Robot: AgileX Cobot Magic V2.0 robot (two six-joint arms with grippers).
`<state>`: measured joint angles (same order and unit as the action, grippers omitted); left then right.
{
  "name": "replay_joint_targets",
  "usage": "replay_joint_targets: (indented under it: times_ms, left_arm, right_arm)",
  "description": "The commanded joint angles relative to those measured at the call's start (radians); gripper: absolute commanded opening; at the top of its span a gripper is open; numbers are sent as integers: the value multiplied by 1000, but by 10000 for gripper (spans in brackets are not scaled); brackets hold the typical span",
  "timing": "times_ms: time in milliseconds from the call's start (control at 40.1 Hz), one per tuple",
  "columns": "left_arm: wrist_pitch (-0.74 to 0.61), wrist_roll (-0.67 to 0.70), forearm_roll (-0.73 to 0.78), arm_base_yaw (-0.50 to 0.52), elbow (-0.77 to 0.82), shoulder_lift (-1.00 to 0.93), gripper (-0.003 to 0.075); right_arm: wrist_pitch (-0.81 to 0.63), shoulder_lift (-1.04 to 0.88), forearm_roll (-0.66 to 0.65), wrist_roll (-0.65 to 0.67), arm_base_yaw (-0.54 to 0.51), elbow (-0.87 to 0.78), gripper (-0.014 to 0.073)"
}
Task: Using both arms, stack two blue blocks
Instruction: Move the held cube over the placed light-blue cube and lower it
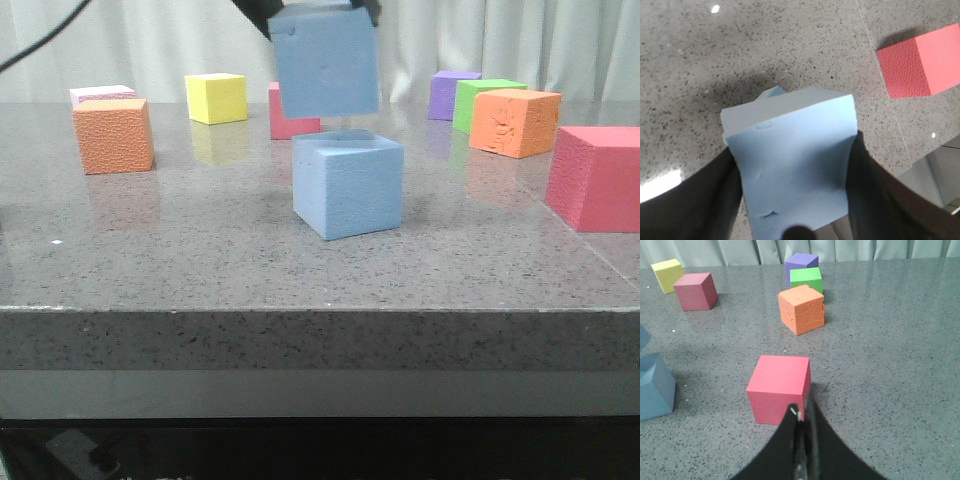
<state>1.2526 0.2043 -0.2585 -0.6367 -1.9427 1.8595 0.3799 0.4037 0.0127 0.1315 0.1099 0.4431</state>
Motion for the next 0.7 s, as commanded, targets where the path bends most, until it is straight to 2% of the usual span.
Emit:
replay_joint_targets:
  times_ms: [0,524,673]
  left_arm:
    - [34,5,1,-19,-41,-32,256]
    - [34,3,5,-20,-44,-28,257]
    - [34,-8,5,-20,-44,-28,339]
  right_arm:
    - [-84,3,2,-10,-7,28,-69]
    - [-84,3,2,-10,-7,28,-69]
    - [-84,3,2,-10,-7,28,-69]
